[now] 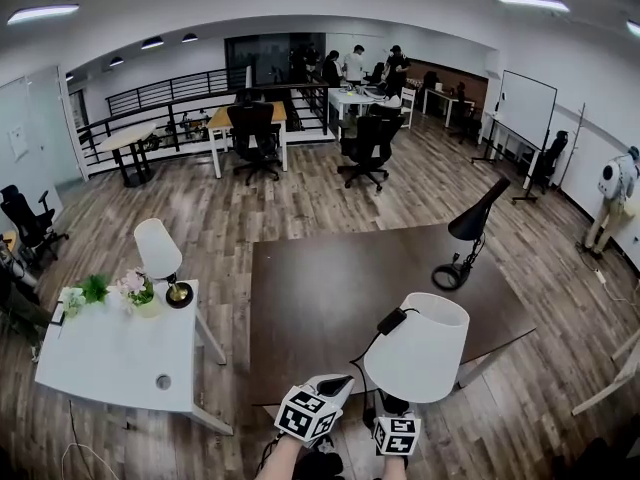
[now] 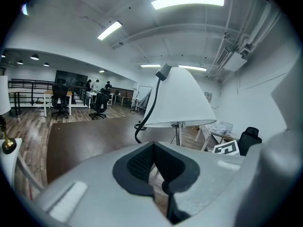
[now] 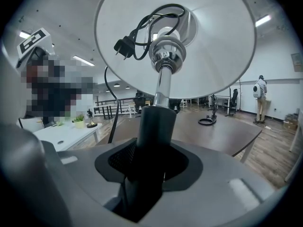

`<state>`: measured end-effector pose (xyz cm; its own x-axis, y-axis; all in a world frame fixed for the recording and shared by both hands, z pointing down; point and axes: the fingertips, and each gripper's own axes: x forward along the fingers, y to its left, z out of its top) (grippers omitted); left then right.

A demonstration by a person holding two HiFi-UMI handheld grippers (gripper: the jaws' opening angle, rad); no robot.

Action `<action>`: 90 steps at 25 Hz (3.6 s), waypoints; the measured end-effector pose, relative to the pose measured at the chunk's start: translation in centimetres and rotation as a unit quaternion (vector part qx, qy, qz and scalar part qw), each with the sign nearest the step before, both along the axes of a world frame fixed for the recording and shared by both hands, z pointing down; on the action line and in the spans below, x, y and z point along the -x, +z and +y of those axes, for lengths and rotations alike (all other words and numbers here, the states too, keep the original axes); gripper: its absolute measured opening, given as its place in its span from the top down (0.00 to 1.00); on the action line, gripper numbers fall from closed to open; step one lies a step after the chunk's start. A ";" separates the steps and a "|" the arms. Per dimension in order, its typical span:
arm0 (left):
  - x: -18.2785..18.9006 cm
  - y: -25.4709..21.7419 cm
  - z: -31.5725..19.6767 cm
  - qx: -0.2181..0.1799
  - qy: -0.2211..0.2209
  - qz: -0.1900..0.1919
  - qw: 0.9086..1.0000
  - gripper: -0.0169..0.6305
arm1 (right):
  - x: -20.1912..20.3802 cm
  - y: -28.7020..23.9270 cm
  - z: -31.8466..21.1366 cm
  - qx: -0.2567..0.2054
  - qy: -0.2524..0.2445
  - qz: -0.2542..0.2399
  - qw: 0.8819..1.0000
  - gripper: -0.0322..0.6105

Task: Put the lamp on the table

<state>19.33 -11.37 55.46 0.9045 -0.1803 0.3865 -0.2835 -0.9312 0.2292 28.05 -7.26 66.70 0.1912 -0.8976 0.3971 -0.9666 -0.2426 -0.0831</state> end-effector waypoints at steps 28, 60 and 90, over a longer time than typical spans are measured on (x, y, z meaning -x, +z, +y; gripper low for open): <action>-7.9 -2.5 -17.1 0.000 -0.056 0.037 0.998 0.97 | -10.0 -4.3 -17.5 -0.027 -0.025 0.035 0.999 0.67; -1.9 7.6 -24.5 0.047 -0.163 -0.031 0.985 0.97 | -2.9 5.3 -36.4 -0.033 -0.198 -0.009 0.980 0.67; 0.1 11.6 -21.2 0.082 -0.180 -0.021 0.980 0.97 | -3.8 11.9 -37.0 -0.001 -0.168 0.047 0.985 0.67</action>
